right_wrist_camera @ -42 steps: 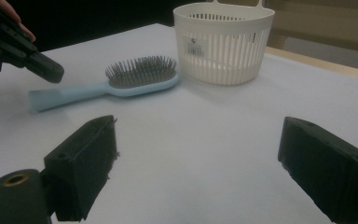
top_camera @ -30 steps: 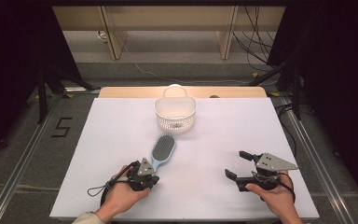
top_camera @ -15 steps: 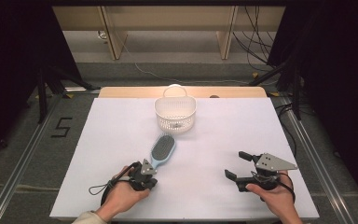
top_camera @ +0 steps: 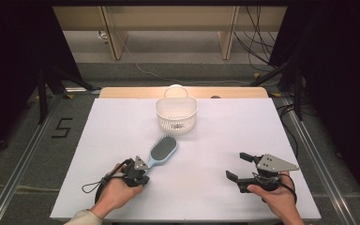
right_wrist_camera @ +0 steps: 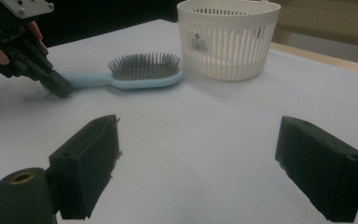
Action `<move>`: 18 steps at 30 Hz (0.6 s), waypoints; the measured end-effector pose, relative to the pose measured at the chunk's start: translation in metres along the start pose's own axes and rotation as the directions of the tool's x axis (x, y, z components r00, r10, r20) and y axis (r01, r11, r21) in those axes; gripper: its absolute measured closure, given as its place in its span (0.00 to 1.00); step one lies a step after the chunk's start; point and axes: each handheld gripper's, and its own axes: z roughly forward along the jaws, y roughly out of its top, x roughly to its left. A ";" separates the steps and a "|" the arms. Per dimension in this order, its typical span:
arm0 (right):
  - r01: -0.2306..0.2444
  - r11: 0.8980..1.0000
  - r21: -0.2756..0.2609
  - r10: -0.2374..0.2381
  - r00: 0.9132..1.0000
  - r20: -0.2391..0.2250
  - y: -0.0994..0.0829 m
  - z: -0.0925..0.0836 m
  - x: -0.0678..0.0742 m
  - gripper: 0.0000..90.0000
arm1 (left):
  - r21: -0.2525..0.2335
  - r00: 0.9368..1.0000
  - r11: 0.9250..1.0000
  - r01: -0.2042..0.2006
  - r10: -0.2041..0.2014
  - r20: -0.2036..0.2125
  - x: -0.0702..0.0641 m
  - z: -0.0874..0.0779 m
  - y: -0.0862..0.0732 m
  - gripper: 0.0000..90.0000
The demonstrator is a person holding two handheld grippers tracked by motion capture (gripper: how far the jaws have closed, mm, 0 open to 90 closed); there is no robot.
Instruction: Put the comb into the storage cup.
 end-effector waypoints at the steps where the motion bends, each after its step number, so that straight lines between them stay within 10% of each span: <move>1: -0.001 1.000 0.000 0.001 1.000 -0.001 0.000 0.000 0.000 0.16 | 0.003 1.000 1.000 0.002 -0.002 -0.002 0.001 0.000 0.000 1.00; 9: 0.000 1.000 0.002 0.000 1.000 -0.001 0.000 0.000 0.000 0.16 | -0.006 1.000 1.000 -0.016 0.016 0.004 0.001 -0.001 -0.001 0.99; 18: 0.002 1.000 0.013 -0.001 1.000 -0.006 0.000 0.000 0.000 0.17 | -0.160 0.997 0.984 -0.081 0.083 0.004 -0.005 -0.019 0.002 0.53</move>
